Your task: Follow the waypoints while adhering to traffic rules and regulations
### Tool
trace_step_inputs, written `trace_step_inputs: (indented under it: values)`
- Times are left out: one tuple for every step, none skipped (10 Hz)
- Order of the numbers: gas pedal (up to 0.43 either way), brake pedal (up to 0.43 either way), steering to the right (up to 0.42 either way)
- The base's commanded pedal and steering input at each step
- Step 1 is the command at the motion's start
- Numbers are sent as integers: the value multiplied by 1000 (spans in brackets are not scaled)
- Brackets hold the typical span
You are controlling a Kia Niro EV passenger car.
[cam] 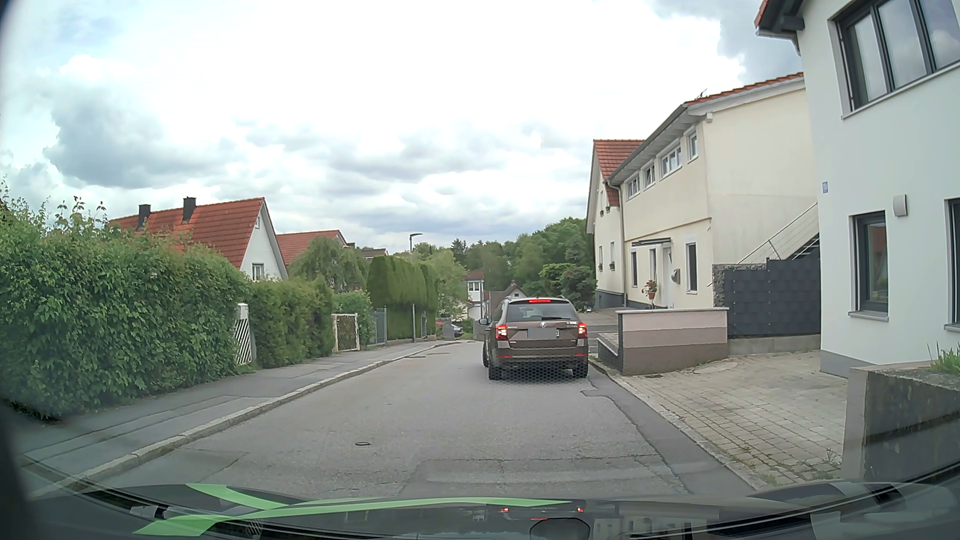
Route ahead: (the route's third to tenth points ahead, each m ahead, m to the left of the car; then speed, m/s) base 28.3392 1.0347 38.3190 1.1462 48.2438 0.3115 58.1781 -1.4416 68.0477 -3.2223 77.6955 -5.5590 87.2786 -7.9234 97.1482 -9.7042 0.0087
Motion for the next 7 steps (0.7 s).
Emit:
trace_step_inputs:
  values:
    - [0,171,4]
    - [0,189,4]
    - [0,213,4]
    - [0,220,4]
    - [0,220,4]
    - [0,207,4]
    - [0,250,4]
